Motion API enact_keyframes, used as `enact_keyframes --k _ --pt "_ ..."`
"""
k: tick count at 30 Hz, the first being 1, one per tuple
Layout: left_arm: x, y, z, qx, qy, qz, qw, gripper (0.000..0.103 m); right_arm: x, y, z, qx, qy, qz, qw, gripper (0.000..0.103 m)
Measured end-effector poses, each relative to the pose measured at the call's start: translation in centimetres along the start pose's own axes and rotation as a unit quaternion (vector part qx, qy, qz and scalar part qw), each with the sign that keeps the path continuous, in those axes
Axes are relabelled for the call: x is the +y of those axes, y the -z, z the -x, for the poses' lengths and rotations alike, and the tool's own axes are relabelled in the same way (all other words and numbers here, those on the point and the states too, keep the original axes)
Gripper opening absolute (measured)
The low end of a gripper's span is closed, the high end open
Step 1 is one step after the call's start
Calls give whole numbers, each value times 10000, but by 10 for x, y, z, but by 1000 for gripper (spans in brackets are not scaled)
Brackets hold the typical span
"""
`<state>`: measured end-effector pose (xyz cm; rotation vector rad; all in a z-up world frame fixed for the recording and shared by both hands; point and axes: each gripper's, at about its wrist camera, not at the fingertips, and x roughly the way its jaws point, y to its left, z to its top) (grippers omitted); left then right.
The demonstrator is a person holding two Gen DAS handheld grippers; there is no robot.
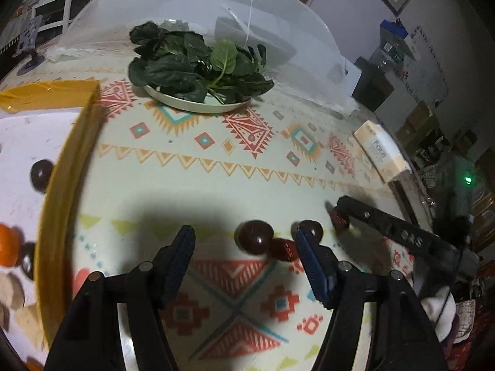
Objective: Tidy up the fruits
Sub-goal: 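Grasp a red date with the right tool while the left tool moves to the dark plums, then grasp a dark plum with the left tool while the right tool carries the date to the tray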
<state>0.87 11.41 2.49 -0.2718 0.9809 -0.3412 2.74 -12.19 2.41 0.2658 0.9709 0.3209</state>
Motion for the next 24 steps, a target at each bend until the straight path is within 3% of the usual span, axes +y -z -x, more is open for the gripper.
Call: enact_keyframes --k 1,4,6,12,20,24 --pt "-2 -1 -3 24 -19 -51 10000 61 1 2 -2 38 5 28 10000 23" --pt "-10 0 -16 166 -172 -273 9993 34 5 5 -4 65 107 176 9998 23" --pt "-13 2 -19 166 -126 -324 9993 27 8 7 -4 54 215 273 9994 23" --pt "-15 4 -12 105 -165 -357 9992 25 25 15 -6 38 466 688 9965 21" --pt "13 4 47 -458 -16 123 9989 25 25 12 19 -594 -2 527 9968 21" --pt "32 9 93 -862 -210 371 9954 25 33 15 27 -650 -303 411 9966 21"
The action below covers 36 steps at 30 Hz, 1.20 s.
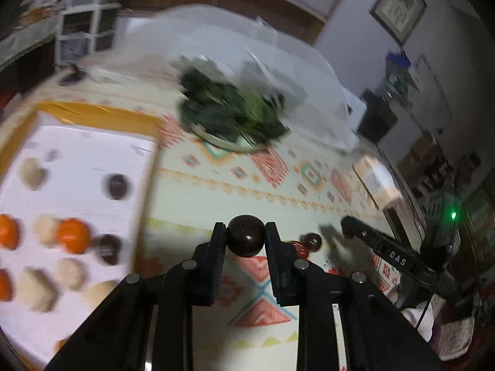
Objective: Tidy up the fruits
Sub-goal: 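Grasp a dark plum with the left tool while the right tool carries the date to the tray, then open both tools over the tray to drop the plum and date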
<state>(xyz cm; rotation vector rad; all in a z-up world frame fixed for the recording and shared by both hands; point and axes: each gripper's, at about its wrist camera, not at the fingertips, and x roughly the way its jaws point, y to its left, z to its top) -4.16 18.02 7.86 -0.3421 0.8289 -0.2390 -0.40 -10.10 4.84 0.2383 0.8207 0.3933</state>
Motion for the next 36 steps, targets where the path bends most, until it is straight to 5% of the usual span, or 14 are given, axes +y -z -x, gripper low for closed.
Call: enact_keyframes --k 9,14,19,27,32,36 --pt "63 1 73 -708 -1100 262 9911 25 112 -3 10 142 -911 678 9934 21" --pt "103 14 84 -651 -1146 608 9894 25 182 9 -15 602 -1372 1066 9830 21" --pt "133 25 85 -562 -1330 769 9865 25 238 33 -51 996 -1396 1478 9740 21" --pt "175 26 96 -653 -1398 1152 9813 25 275 59 -83 1363 -1363 1725 9660 22" --pt "175 26 108 -900 -1401 1194 9788 53 286 68 -84 1247 -1126 1934 9666 22" --pt "169 24 116 -1036 -1416 1128 9780 58 286 69 -81 1122 -1037 1987 9681 29"
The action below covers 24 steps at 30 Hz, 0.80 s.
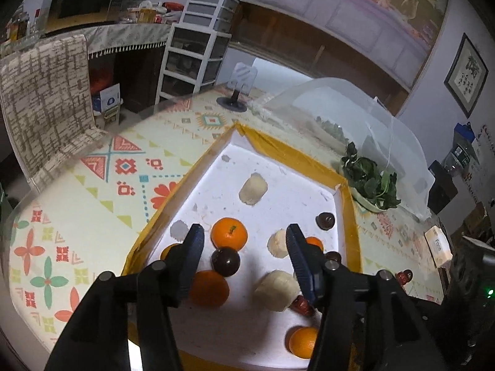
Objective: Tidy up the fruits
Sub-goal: 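Open both tools over the tray to drop the plum and date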
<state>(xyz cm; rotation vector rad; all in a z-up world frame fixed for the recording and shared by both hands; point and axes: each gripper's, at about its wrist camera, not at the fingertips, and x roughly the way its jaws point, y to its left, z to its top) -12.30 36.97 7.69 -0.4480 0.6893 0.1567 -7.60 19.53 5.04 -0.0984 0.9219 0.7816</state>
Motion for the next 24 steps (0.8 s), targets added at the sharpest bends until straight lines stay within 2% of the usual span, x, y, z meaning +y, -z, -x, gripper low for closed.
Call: enact_keyframes --k 5,7,9,10,13,15,17,21,24 --pt "-6 -2 15 -167 -7 -26 9999 64 -7 4 19 -259 -12 -194 9995 33" --pt "-13 -2 21 -253 -55 -117 9996 68 -13 7 31 -449 56 -316 9985 37" --pt "-25 0 29 -368 -140 -264 9989 72 -22 12 46 -685 173 -452 9965 48" --pt "-31 1 33 -437 -186 -352 9983 74 -26 14 52 -772 237 -497 9955 50" --pt "-57 7 47 -715 -421 -712 9940 87 -48 26 79 -1078 422 -779 9902 52" --pt "-73 12 54 -856 -495 -911 9909 96 -67 35 96 -1230 522 -1038 9856 54" --pt "-91 18 59 -940 -445 -1117 9883 99 -83 44 109 -1342 655 -1223 9812 54" --pt "-129 33 58 -802 -260 -1660 9825 100 -131 73 142 -1531 1015 -1748 9673 55" --pt "-146 42 55 -653 -75 -1783 9818 100 -170 100 163 -1579 1321 -2224 9530 56"
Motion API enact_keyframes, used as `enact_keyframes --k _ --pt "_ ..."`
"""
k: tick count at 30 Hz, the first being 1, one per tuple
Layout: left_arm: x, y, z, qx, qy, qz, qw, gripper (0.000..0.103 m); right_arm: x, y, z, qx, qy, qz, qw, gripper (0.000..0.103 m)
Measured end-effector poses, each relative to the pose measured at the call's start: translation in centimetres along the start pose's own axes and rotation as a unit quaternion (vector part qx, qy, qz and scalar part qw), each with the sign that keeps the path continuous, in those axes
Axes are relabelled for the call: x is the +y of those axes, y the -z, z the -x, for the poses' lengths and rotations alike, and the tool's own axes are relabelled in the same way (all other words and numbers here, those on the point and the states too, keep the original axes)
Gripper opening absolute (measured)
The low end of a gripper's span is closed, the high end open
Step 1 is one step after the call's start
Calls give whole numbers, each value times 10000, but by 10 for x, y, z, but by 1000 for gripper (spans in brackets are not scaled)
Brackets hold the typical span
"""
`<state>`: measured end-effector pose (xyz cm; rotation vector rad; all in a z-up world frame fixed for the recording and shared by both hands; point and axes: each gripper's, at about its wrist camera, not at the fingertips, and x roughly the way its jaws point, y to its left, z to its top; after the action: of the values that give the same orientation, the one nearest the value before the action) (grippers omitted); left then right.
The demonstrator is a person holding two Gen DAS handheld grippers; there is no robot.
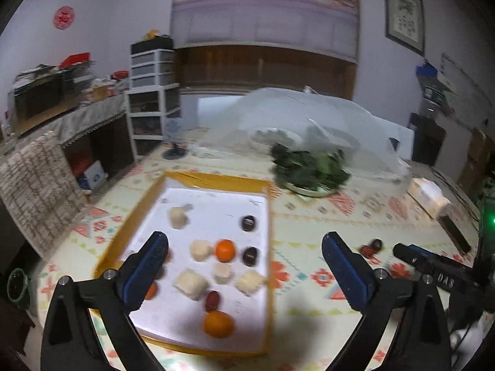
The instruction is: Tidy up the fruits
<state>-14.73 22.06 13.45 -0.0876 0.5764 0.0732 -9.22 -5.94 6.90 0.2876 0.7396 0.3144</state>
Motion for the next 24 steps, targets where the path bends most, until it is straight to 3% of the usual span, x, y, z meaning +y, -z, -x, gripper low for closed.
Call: enact_keyframes --k 4,8,14,24 --pt "-23 6 -13 298 301 -14 9991 100 -50 4 12 26 273 -571 9980 56" --pt "-54 19 -24 530 402 -218 9975 100 -67 8 18 32 343 -723 9968 56" --pt "-86 35 -27 540 170 -565 9968 100 -64 14 11 92 249 -595 9979 56" --pt "-94 34 -23 277 -189 -753 9966 100 -65 21 3 141 354 -557 9977 56"
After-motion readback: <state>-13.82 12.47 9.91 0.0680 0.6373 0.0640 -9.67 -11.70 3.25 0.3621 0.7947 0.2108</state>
